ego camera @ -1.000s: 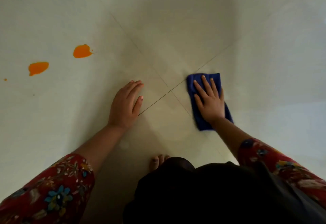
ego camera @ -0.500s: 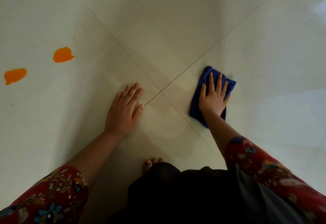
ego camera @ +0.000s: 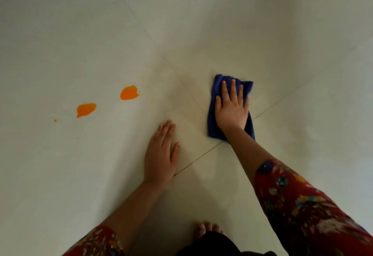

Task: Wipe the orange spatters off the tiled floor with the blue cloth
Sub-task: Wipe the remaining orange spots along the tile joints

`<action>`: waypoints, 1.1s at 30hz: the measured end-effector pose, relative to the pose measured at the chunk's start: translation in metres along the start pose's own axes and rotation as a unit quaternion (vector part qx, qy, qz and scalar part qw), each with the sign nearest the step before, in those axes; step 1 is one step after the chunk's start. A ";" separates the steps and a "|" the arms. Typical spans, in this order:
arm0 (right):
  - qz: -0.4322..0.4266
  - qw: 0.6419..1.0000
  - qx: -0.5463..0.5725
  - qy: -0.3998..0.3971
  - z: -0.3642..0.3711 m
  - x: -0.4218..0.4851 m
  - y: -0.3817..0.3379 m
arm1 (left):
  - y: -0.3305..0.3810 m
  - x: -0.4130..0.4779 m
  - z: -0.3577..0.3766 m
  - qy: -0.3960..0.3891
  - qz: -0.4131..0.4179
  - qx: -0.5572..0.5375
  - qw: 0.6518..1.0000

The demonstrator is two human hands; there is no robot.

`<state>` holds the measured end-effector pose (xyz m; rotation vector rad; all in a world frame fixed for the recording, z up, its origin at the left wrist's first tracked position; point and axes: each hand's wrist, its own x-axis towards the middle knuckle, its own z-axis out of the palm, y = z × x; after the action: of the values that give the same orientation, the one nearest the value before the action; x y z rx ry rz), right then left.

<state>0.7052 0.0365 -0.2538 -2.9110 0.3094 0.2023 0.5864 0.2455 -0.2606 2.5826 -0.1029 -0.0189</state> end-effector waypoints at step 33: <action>-0.260 0.962 -0.074 -0.039 0.003 -0.112 0.050 | -0.040 -0.027 -0.025 0.019 0.036 0.024 0.999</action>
<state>0.5854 0.0107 -0.2486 -2.9914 -0.5008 0.2601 0.5629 0.2943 -0.2609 2.6234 -0.1849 0.0589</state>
